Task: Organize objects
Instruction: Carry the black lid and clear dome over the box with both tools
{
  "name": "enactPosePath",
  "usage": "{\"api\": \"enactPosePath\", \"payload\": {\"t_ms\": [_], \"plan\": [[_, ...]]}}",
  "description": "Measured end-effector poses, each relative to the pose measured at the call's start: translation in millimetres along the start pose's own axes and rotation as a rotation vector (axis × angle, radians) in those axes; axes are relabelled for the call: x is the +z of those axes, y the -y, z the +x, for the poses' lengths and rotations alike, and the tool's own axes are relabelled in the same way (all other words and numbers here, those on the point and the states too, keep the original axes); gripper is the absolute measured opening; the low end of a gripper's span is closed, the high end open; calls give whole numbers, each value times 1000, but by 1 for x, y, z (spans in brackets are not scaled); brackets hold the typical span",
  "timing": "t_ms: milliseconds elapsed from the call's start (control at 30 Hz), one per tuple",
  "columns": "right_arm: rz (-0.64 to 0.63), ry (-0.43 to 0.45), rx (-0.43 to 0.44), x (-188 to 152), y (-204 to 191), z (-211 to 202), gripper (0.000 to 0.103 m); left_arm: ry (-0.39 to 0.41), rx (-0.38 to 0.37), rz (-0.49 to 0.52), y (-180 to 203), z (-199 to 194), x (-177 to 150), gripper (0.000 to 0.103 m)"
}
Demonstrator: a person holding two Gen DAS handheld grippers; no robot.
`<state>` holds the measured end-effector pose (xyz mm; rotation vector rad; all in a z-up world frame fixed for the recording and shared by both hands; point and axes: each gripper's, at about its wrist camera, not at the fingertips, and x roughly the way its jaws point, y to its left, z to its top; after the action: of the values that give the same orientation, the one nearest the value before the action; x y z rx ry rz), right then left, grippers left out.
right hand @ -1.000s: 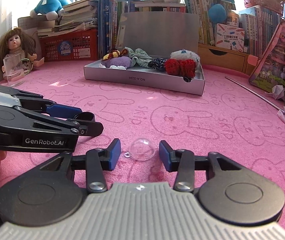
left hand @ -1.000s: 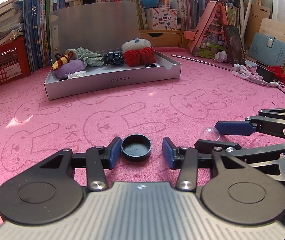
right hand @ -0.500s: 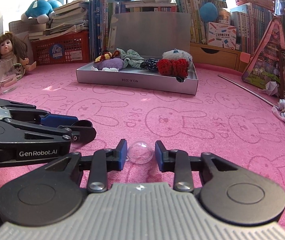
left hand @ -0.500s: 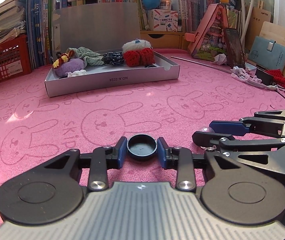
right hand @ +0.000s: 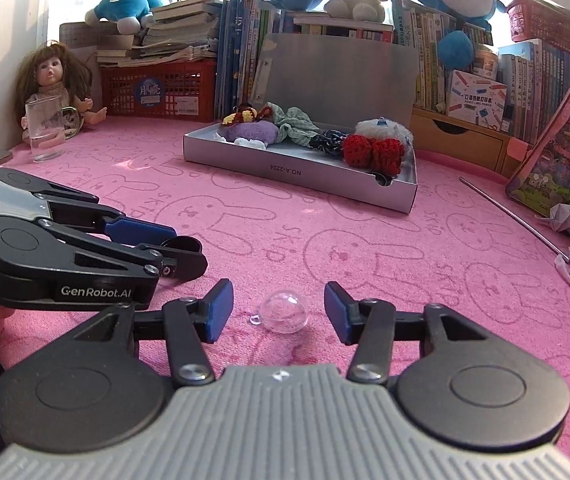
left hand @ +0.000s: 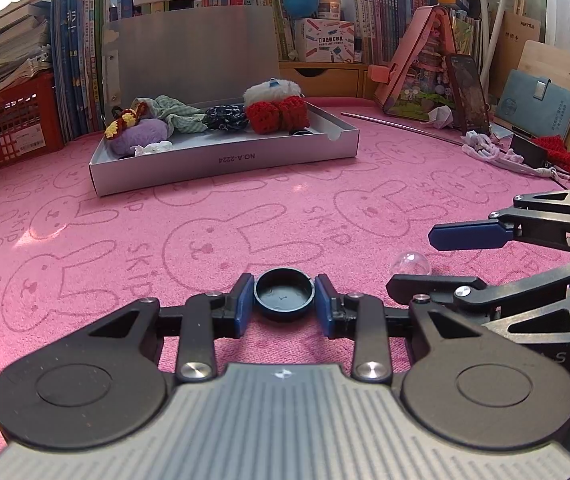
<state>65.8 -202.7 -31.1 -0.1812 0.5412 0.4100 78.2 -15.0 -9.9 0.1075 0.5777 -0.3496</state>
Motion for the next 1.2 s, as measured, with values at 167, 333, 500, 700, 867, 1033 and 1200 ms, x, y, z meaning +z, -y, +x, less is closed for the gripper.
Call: {"api": "enactPosePath", "payload": {"t_ms": [167, 333, 500, 700, 867, 1033, 1200], "plan": [[-38, -49, 57, 5, 11, 7, 67, 0, -1, 0, 0, 0, 0, 38], [-81, -77, 119, 4, 15, 10, 53, 2, -1, 3, 0, 0, -1, 38], [-46, -57, 93, 2, 8, 8, 39, 6, 2, -10, 1, -1, -1, 38], [31, -48, 45, 5, 6, 12, 39, 0, 12, -43, 1, -1, 1, 38], [52, -38, 26, 11, 4, 15, 39, -3, 14, -52, 1, -1, 4, 38], [66, -25, -2, 16, 4, 16, 39, -6, 22, -63, 0, -1, 8, 38], [89, -14, -23, 22, 7, 17, 39, 6, 28, -70, -3, -1, 15, 38]]}}
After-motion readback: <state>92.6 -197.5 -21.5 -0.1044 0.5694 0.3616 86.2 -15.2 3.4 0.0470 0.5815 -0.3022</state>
